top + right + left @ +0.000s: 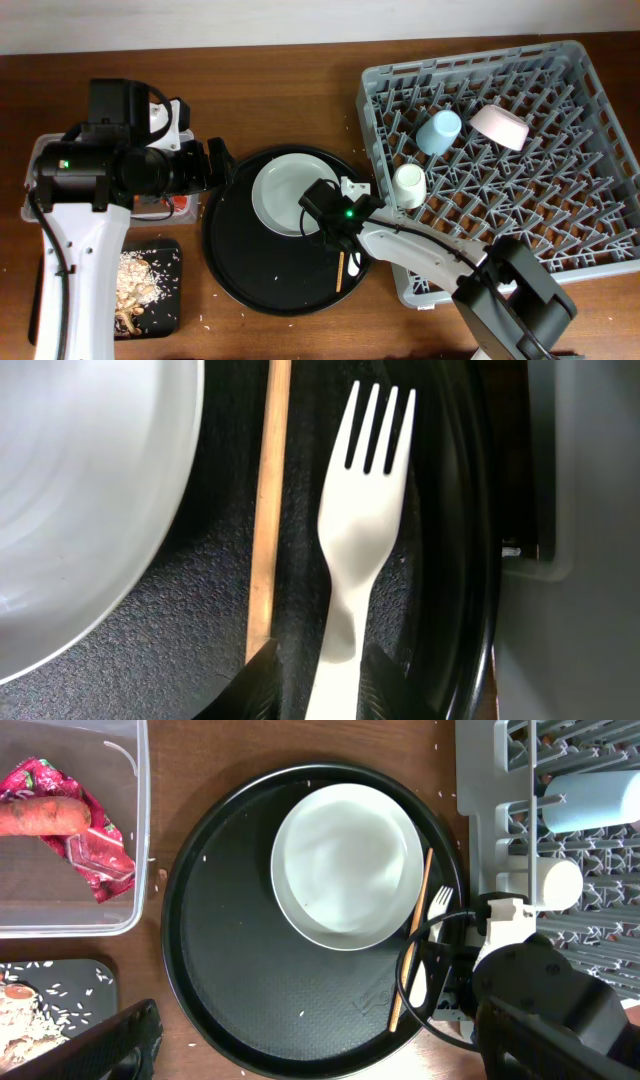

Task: Sort waste into correct bins and load items into the dishwasher rack
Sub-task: 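Grasp the white plastic fork on the tray with the right gripper, then carry the fork right and stand it upright in the rack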

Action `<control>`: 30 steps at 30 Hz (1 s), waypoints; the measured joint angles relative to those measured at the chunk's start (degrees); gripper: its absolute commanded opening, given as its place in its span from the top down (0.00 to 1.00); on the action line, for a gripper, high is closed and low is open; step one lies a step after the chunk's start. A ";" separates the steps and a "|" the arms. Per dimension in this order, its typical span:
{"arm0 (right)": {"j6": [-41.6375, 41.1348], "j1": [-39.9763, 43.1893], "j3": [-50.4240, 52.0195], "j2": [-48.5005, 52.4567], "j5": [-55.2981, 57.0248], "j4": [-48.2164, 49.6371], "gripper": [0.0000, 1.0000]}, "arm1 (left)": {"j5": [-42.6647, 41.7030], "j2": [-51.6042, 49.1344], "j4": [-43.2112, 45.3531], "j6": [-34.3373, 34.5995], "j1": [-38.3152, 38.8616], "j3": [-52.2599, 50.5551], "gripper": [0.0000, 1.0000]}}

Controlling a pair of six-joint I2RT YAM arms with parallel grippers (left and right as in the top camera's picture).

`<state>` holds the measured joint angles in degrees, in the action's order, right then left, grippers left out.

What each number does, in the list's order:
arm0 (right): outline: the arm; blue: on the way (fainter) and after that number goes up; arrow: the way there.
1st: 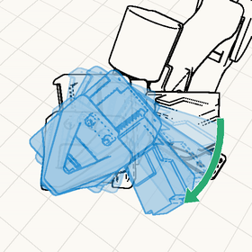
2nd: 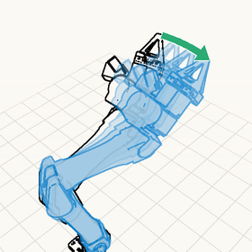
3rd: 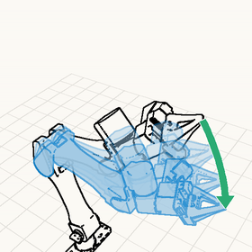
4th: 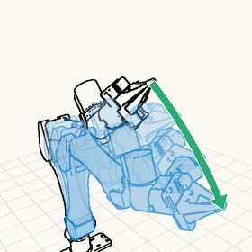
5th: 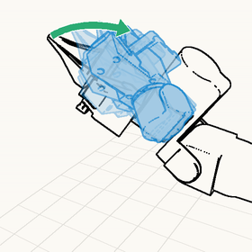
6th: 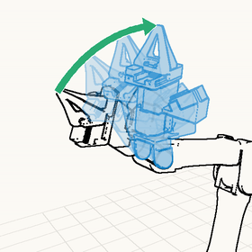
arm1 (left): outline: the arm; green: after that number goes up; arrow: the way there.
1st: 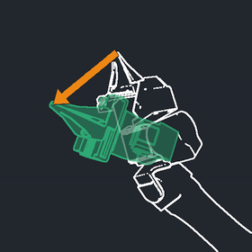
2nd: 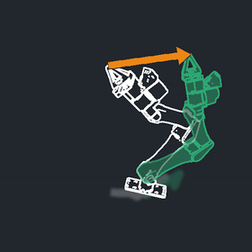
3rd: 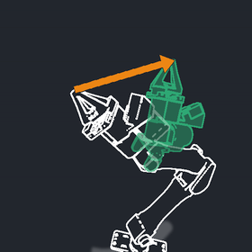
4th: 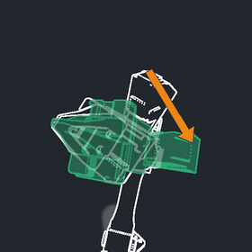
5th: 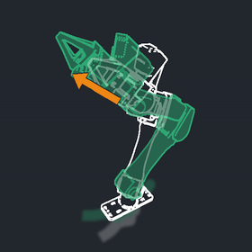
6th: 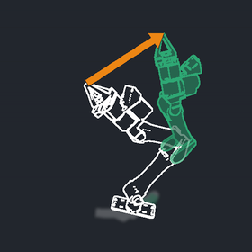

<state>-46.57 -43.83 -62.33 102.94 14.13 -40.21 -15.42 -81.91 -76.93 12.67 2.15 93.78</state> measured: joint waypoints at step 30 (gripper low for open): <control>-2.40 2.82 -0.31 2.21 -2.67 0.31 0.96 | 0.00 0.00 0.02 0.00 0.00 -0.02 0.01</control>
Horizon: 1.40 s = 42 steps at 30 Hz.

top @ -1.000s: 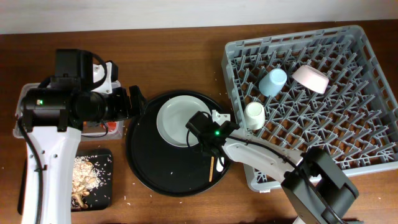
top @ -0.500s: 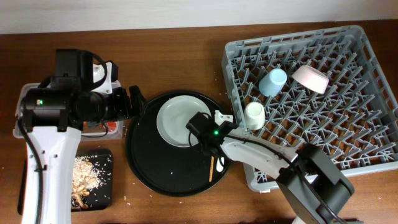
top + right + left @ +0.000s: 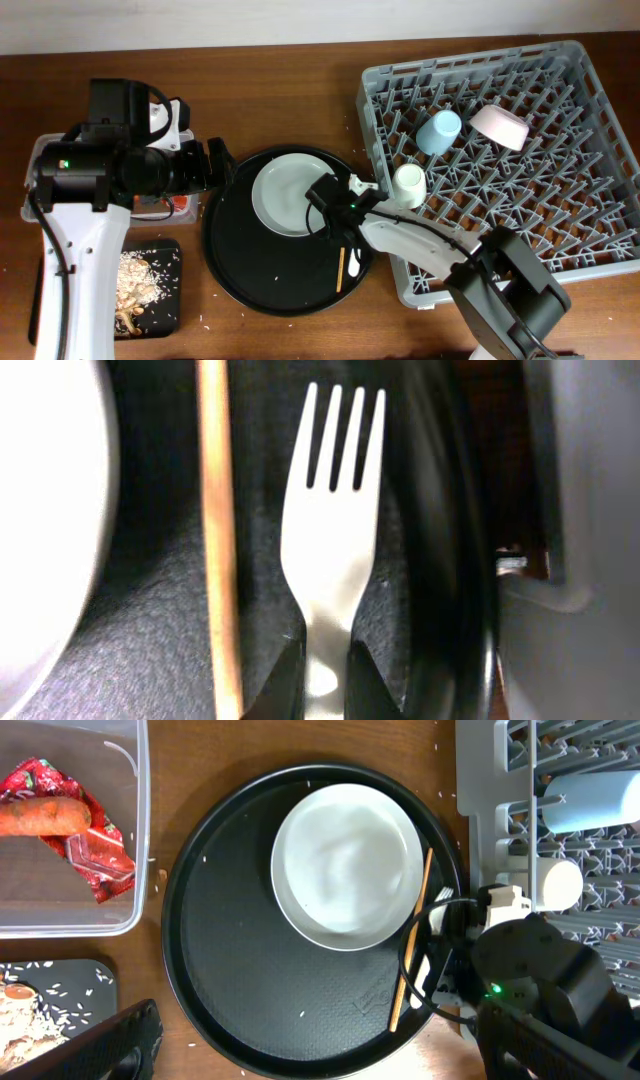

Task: Sort waste into correct bins and load items into the dishwasher rack
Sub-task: 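Carry the fork right and stand it upright in the rack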

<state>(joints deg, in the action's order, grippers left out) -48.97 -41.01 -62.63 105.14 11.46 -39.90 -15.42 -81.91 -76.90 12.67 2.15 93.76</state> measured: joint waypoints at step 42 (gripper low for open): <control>50.27 37.62 -16.94 -6.29 -6.38 -27.74 0.66 | 0.00 0.02 -0.02 0.00 0.00 0.02 0.01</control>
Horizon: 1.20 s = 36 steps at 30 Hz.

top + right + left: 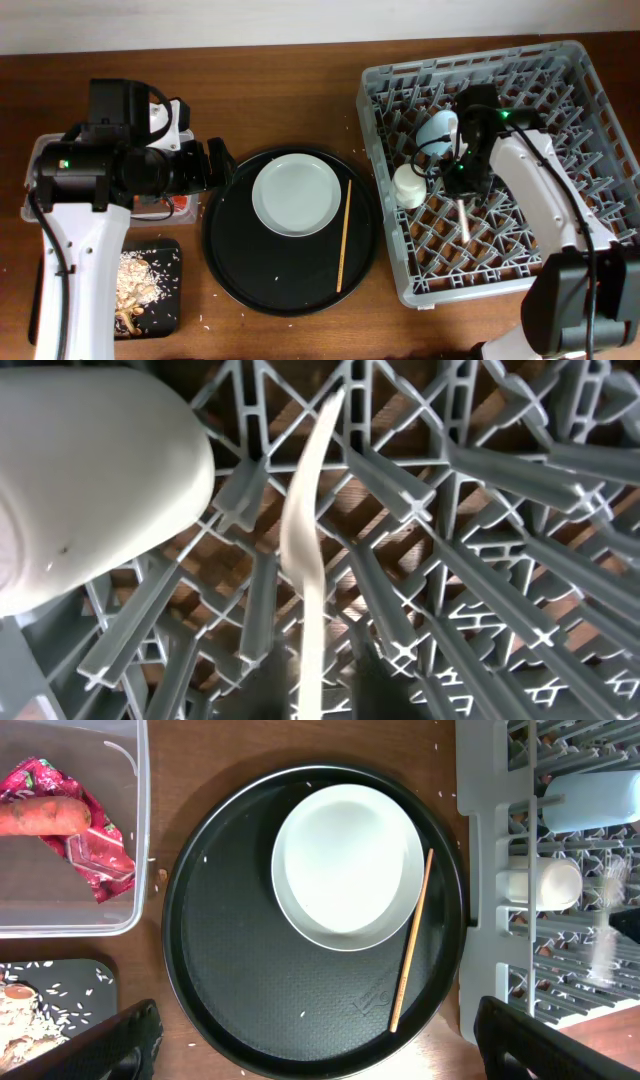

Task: Sort waste into correct bins and load items into the dishwasher rack
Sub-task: 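Carry the fork right and stand it upright in the rack, then move the right gripper back to the tray and grasp the wooden chopstick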

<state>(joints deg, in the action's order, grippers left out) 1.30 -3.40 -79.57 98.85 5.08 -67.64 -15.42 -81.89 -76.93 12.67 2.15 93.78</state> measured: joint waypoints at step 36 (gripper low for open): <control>-51.78 -37.05 -9.25 3.56 -0.83 -0.09 0.73 | 0.00 -0.02 0.02 0.00 0.00 0.00 0.01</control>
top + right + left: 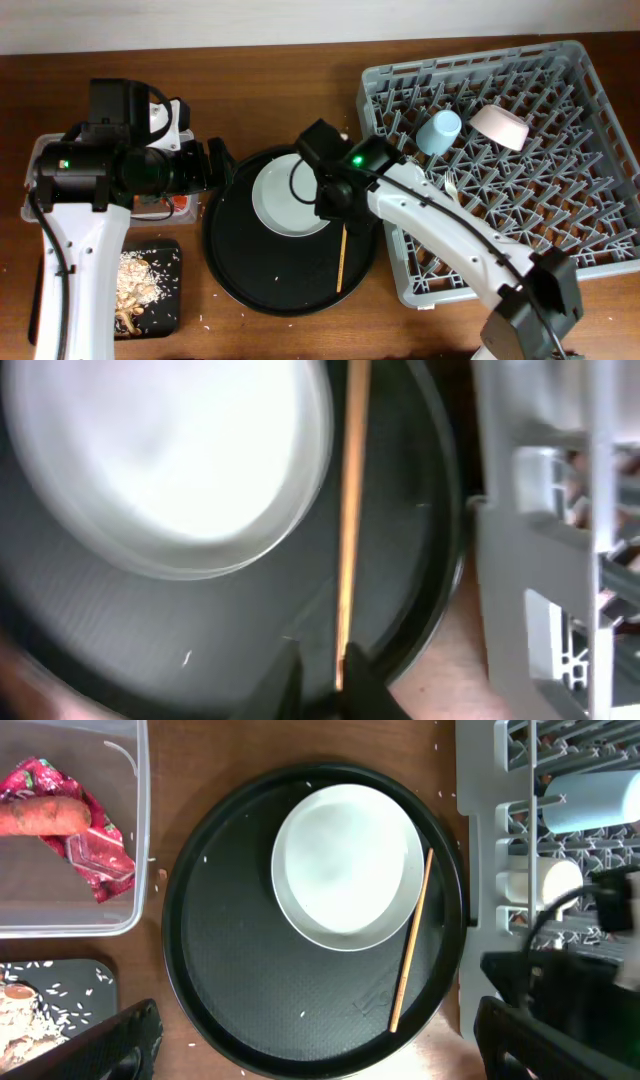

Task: Sort waste into correct bins and load items into the dishwasher rack
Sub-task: 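Move the right gripper back to the tray and grasp the wooden chopstick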

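Observation:
A white plate (pixel 285 200) and a wooden chopstick (pixel 341 262) lie on the round black tray (pixel 240 270). My right gripper (pixel 336 205) hangs above the tray's right side. In the right wrist view the right gripper (pixel 322 665) is empty, with a narrow gap between its fingers, and the chopstick (pixel 350 520) shows far below. The grey rack (pixel 590 200) holds a blue cup (pixel 440 130), a pink bowl (pixel 500 125), a white cup (pixel 560 880) and what looks like the white fork (pixel 452 184). My left gripper (pixel 315 1025) is wide open high over the tray.
A clear bin (pixel 120 910) at the left holds a carrot (pixel 45 815) and a red wrapper (pixel 95 860). Below it is a black dish of rice scraps (pixel 150 285). Loose rice grains dot the tray and the wooden table (pixel 280 90).
My right gripper was over the rack beside the white cup, shut on the fork. Now it is empty above the tray by the chopstick, and the fork stays in the rack. Left arm unchanged.
My right gripper first stood open around the fork's handle on the tray, beside the chopstick. Then it was shut on the handle. Later it held the fork upright over the rack. Now the fork is in the rack and the gripper is back over the tray.

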Action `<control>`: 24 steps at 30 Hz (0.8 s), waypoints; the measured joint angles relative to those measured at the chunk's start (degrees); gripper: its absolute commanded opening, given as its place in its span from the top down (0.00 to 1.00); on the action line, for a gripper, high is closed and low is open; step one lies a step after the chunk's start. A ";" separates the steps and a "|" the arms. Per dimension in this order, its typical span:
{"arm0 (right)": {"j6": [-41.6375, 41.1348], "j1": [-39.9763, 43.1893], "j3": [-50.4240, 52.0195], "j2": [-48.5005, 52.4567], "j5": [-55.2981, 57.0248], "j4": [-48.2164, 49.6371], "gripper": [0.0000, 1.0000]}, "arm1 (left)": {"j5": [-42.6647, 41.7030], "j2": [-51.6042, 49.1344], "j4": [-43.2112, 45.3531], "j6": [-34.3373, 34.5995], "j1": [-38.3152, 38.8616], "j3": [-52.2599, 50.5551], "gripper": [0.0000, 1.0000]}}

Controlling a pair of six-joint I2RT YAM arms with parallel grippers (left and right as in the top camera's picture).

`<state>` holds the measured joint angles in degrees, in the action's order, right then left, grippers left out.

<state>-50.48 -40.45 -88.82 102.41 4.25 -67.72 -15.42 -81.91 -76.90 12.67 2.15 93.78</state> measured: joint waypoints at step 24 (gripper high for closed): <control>-5.11 0.00 21.18 6.01 4.68 26.53 0.69 | 0.00 0.00 0.00 0.00 0.00 0.00 0.01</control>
<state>-55.59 -40.45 -67.64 108.42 8.93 -41.19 -15.42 -81.91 -76.90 12.67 2.15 93.78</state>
